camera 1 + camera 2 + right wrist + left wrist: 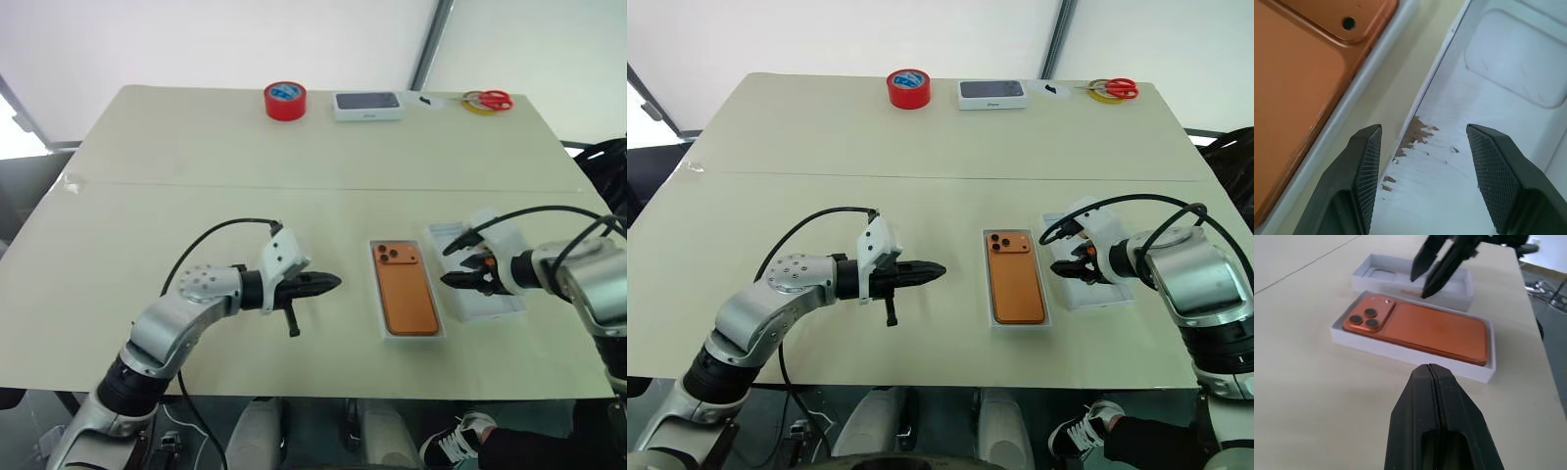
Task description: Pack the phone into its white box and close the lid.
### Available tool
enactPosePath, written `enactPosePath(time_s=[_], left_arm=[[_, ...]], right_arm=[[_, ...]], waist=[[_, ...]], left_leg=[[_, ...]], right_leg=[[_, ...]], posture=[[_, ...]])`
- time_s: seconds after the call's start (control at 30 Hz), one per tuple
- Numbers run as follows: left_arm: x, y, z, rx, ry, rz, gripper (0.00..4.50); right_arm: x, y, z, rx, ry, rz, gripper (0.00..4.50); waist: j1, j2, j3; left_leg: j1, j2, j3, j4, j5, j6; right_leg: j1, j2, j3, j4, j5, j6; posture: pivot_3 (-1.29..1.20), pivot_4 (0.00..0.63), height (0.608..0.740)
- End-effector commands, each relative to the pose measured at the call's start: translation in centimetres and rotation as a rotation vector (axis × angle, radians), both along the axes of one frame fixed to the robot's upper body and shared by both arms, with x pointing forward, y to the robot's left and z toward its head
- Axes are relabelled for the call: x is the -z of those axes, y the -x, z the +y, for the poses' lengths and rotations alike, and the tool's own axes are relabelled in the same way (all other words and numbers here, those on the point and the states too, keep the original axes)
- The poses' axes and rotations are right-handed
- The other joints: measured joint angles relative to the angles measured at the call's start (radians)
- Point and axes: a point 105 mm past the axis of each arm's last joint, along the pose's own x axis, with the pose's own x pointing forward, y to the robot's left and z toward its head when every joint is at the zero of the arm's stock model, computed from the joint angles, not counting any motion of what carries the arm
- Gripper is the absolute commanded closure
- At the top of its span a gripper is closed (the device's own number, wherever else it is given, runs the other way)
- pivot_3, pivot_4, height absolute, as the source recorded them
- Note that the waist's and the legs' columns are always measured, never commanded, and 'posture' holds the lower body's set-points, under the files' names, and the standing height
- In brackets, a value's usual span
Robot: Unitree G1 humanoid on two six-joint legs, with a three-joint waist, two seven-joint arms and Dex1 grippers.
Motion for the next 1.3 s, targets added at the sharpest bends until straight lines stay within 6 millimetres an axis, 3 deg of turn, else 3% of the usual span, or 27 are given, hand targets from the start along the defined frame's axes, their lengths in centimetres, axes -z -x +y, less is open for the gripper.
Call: enactPosePath(time_s=[0.03, 0.1, 0.13, 0.23, 0.33, 0.47, 0.6, 0.73, 0.83, 0.97, 1.13, 1.3], left_arm=[[-0.3, 1.7, -0.8, 0.104, -0.011, -0.089, 4.5], [0.0, 1.9, -0.9, 0.117, -0.018, -0.096, 4.5], [0.1, 1.9, -1.0, 0.115, -0.019, -0.098, 4.5], [0.4, 1.6, -0.9, 0.097, -0.02, -0.097, 4.5], [0.5, 1.6, -0.8, 0.089, -0.014, -0.091, 4.5], [0.7, 1.5, -0.6, 0.077, -0.014, -0.085, 4.5], [0.7, 1.0, 0.3, 0.019, 0.004, -0.075, 4.5], [0.2, -0.7, 2.6, -0.124, 0.055, -0.059, 4.5], [-0.2, -1.7, 4.5, -0.214, 0.071, -0.064, 4.5], [-0.3, -2.6, 6.3, -0.284, 0.056, -0.074, 4.5], [-0.5, -3.1, 7.4, -0.327, 0.045, -0.091, 4.5], [-0.3, -2.9, 6.8, -0.318, 0.048, -0.09, 4.5]], right_arm=[[-0.4, -0.5, 0.1, 0.053, -0.013, 0.0, 1.63], [-0.3, -0.7, 0.6, 0.081, -0.044, 0.017, 1.63], [-0.3, -0.7, 0.8, 0.095, -0.054, 0.022, 1.86], [-0.2, -0.7, 0.9, 0.139, -0.069, 0.041, 2.96], [-0.4, -0.6, 1.1, 0.165, -0.109, 0.054, 4.48], [-1.1, -1.0, 1.0, 0.192, -0.152, 0.028, 4.48], [-4.6, -2.9, 1.4, 0.228, -0.348, -0.069, 4.48], [-9.3, -4.0, 4.2, 0.105, -0.696, -0.109, 4.48], [-11.0, -3.8, 7.1, -0.016, -0.879, -0.073, 4.48], [-10.9, -2.7, 11.0, -0.123, -1.053, 0.055, 4.48], [-9.0, 0.1, 16.8, -0.137, -1.22, 0.158, 4.48], [-7.2, 2.1, 19.3, -0.037, -1.27, 0.152, 4.48]], waist=[[-0.001, 0.0, 0.0], [-0.001, 0.0, 0.0], [-0.002, 0.0, 0.0], [-0.002, 0.0, 0.0], [-0.001, 0.0, 0.0], [-0.002, 0.0, 0.0], [-0.016, 0.001, 0.0], [-0.031, 0.001, 0.0], [-0.032, 0.001, 0.0], [-0.038, 0.001, 0.0], [-0.044, 0.001, 0.0], [-0.05, 0.002, 0.0]], left_leg=[[0.0, 0.0, 0.0, 0.0, 0.0, 0.0], [0.0, 0.001, 0.0, 0.0, 0.0, 0.0], [0.0, 0.001, 0.0, 0.0, 0.0, 0.0], [0.001, 0.002, 0.0, 0.0, 0.0, 0.0], [0.001, 0.002, 0.0, 0.0, 0.0, 0.0], [0.001, 0.002, 0.0, 0.0, 0.0, 0.0], [0.001, 0.002, 0.0, 0.0, 0.0, 0.0], [0.002, 0.003, 0.0, 0.0, 0.0, 0.0], [0.002, 0.004, -0.001, -0.001, 0.0, 0.0], [0.003, 0.005, 0.0, -0.002, 0.0, 0.0], [0.002, 0.005, -0.001, -0.002, 0.0, 0.001], [0.001, 0.004, 0.0, 0.0, -0.001, 0.002]], right_leg=[[0.0, 0.0, 0.0, 0.0, 0.0, 0.0], [0.0, 0.001, 0.0, 0.001, 0.0, 0.0], [0.0, 0.001, 0.0, 0.001, 0.0, 0.0], [0.0, 0.002, 0.0, 0.002, 0.0, 0.0], [0.0, 0.002, 0.0, 0.002, 0.0, 0.0], [0.001, 0.002, 0.0, 0.002, 0.0, 0.0], [0.0, 0.002, 0.001, 0.002, 0.0, 0.001], [0.0, 0.004, 0.001, 0.003, 0.001, 0.001], [0.0, 0.006, 0.001, 0.003, 0.002, 0.004], [0.0, 0.006, 0.001, 0.004, 0.003, 0.004], [0.001, 0.006, 0.001, 0.003, 0.003, 0.004], [0.0, 0.005, 0.003, 0.003, 0.003, 0.004]], posture=[[0.0, 0.15, 0.732], [0.0, 0.15, 0.732], [0.0, 0.15, 0.732], [0.0, 0.15, 0.732], [0.0, 0.15, 0.732], [0.0, 0.15, 0.732], [0.0, 0.15, 0.732], [0.0, 0.15, 0.732], [0.0, 0.15, 0.732], [0.0, 0.15, 0.732], [0.0, 0.15, 0.732], [0.0, 0.15, 0.732]])
